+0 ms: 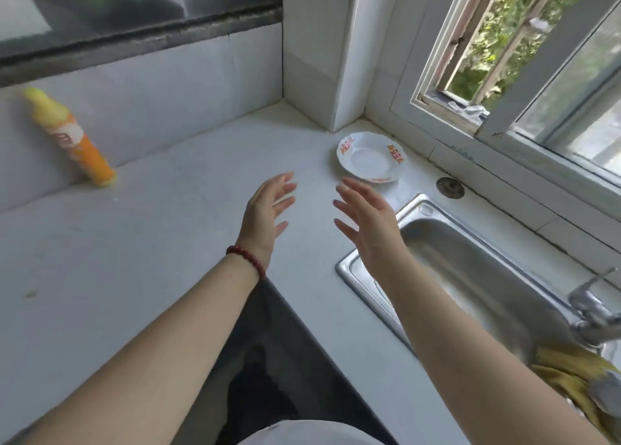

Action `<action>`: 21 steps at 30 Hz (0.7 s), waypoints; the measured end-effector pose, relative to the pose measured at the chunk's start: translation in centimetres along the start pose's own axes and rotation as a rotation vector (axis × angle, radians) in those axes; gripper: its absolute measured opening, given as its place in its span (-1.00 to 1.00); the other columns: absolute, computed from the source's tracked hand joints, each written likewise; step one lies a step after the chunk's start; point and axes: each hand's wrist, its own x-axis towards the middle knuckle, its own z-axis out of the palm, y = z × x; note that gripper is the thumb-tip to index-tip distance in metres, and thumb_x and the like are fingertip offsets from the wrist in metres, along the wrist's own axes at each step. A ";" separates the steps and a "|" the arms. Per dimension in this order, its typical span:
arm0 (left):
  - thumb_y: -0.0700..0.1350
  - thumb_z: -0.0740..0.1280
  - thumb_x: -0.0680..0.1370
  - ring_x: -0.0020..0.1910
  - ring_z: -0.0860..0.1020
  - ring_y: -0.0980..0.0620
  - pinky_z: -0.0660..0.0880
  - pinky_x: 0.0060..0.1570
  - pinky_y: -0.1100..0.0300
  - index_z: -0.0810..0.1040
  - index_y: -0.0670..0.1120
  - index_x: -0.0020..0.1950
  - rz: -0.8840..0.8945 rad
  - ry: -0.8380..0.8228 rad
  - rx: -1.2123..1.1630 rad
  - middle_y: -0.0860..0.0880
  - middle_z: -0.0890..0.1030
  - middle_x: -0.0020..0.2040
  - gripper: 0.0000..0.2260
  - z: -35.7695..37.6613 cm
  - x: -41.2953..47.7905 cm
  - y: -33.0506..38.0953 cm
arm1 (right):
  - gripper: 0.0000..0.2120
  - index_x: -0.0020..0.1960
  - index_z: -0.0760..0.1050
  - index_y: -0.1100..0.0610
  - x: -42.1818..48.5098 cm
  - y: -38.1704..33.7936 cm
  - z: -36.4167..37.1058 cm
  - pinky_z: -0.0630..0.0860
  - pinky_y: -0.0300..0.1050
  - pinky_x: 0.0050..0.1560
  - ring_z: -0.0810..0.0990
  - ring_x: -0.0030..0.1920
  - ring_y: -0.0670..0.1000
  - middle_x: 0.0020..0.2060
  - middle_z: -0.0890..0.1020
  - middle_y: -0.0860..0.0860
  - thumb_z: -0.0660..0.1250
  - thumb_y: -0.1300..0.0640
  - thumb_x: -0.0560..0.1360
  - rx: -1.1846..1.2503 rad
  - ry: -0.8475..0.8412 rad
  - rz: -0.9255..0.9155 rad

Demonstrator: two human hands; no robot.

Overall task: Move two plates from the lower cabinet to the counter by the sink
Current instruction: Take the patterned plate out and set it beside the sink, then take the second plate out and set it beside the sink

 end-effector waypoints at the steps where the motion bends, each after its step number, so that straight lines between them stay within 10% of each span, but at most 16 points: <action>1: 0.19 0.09 0.48 0.18 0.47 0.14 0.33 0.20 -0.02 0.52 0.16 0.13 0.008 0.036 -0.013 0.09 0.53 0.22 -0.66 -0.8 -1.2 -0.4 | -0.76 0.10 0.57 -0.02 -0.8 0.6 0.5 0.51 -0.03 0.15 0.59 0.13 -0.06 -0.06 0.67 -0.15 0.42 0.03 0.43 -0.013 -0.031 0.009; 21: 0.21 0.19 0.36 0.18 0.52 0.12 0.36 0.17 0.00 0.58 0.12 0.09 0.093 0.746 -0.257 0.07 0.59 0.17 -0.60 -25.6 -27.3 -3.4 | -0.72 0.17 0.54 0.01 -21.7 11.7 23.6 0.50 -0.03 0.21 0.57 0.16 -0.07 0.11 0.62 -0.08 0.38 0.01 0.47 -0.272 -0.783 0.185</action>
